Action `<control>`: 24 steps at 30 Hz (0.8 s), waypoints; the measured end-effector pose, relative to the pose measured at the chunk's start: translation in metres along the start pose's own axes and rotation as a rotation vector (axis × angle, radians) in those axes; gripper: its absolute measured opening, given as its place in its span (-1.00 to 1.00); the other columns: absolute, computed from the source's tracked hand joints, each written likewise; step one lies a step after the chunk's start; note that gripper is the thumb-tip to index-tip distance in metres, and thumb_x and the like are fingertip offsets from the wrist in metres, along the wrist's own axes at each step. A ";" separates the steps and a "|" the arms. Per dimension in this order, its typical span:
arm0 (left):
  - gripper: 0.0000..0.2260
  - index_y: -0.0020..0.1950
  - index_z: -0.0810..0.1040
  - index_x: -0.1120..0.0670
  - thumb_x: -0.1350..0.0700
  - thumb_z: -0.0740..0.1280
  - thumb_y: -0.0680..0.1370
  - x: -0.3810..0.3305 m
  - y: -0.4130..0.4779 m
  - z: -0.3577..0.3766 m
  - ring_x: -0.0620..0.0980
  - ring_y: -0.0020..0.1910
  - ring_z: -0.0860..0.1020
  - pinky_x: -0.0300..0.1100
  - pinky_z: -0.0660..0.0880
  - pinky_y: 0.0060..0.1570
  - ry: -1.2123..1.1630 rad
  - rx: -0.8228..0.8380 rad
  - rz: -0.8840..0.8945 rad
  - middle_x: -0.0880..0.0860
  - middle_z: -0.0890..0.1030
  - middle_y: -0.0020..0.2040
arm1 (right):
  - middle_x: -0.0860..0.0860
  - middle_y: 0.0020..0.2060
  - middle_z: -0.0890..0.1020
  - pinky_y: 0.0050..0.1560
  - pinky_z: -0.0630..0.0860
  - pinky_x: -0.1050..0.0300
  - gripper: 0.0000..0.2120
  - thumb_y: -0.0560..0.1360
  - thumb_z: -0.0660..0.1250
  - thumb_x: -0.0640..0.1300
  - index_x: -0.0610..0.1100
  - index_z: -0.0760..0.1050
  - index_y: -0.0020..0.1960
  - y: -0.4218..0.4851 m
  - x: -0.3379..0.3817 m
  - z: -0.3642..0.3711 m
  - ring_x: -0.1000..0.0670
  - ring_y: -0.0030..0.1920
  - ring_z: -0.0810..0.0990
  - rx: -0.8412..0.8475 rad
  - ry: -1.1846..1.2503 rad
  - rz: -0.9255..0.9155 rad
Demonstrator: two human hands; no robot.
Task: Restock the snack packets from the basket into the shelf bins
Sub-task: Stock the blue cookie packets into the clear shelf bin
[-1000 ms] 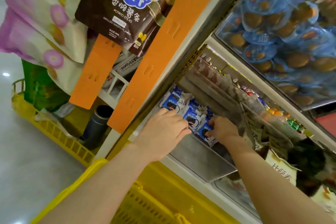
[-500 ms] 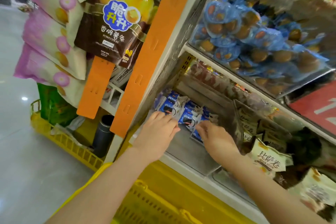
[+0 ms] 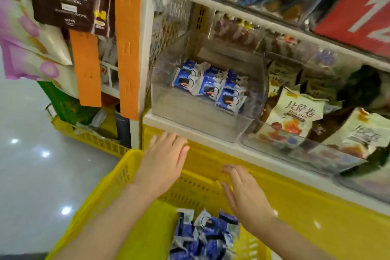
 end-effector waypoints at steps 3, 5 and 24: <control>-0.72 0.14 0.47 0.01 0.00 0.01 0.64 0.017 -0.042 0.071 0.00 0.07 0.43 -0.10 0.27 0.05 0.044 0.279 -0.100 -0.03 0.50 0.08 | 0.06 0.24 0.38 0.22 0.33 0.20 -0.68 0.64 0.01 0.02 -0.03 0.29 0.33 -0.029 -0.019 0.075 0.03 0.27 0.37 0.219 0.071 0.151; -0.72 0.20 0.43 0.00 0.00 -0.02 0.64 0.033 -0.078 0.119 -0.03 0.14 0.39 -0.12 0.25 0.12 0.060 0.447 -0.176 -0.04 0.47 0.15 | 0.03 0.19 0.39 0.15 0.35 0.18 -0.68 0.64 -0.03 0.04 -0.04 0.28 0.31 -0.048 -0.025 0.120 0.01 0.23 0.38 0.331 0.064 0.212; -0.53 0.28 0.39 0.15 -0.02 0.39 0.46 0.050 -0.302 0.301 0.12 0.24 0.36 -0.07 0.33 0.19 -0.049 1.475 -0.309 0.15 0.42 0.25 | -0.08 0.47 0.18 0.45 0.08 0.07 -0.44 0.59 0.19 -0.17 -0.17 0.04 0.51 -0.126 -0.008 0.290 -0.06 0.46 0.13 0.908 0.107 -0.053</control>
Point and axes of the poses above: each hand's wrist, its own y-axis towards the middle knuckle, its own z-axis out of the palm, x = y × z, the point moved 9 cm from there along y, towards the middle knuckle
